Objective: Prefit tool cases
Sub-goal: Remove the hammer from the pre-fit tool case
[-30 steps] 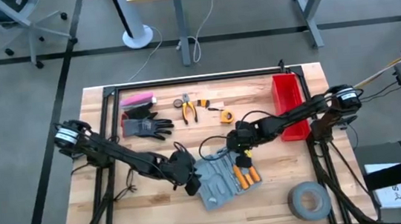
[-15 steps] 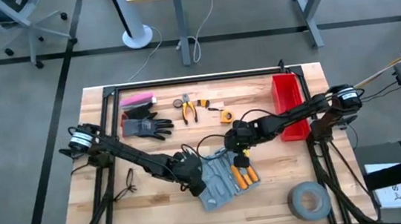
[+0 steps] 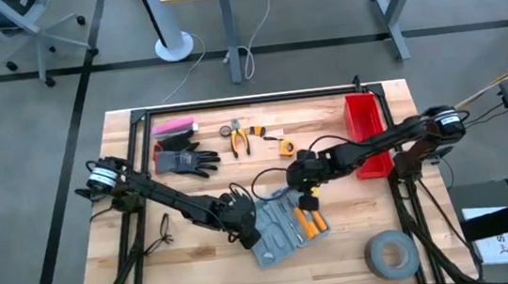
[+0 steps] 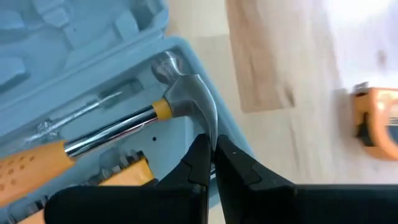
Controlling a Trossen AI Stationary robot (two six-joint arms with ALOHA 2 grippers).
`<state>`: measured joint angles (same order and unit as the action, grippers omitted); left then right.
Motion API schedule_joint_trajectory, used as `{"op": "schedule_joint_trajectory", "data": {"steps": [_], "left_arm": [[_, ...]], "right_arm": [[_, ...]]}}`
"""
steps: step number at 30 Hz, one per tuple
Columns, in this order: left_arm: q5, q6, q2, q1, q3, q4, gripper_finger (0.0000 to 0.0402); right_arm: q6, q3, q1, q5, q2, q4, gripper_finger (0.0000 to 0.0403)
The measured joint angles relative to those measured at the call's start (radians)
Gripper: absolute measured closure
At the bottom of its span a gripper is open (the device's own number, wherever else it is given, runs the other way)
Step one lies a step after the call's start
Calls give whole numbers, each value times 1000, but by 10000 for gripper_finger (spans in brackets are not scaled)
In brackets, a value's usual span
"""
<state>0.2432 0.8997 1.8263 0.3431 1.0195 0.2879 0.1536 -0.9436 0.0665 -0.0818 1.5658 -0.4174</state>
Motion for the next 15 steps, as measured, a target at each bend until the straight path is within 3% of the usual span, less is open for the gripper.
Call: {"op": "schedule_joint_trajectory", "data": {"steps": [15], "left_arm": [[-21,-1,-16,10,-3,2,237]], "right_arm": [[-11,0,-167,-104,-59,-31,403]]}}
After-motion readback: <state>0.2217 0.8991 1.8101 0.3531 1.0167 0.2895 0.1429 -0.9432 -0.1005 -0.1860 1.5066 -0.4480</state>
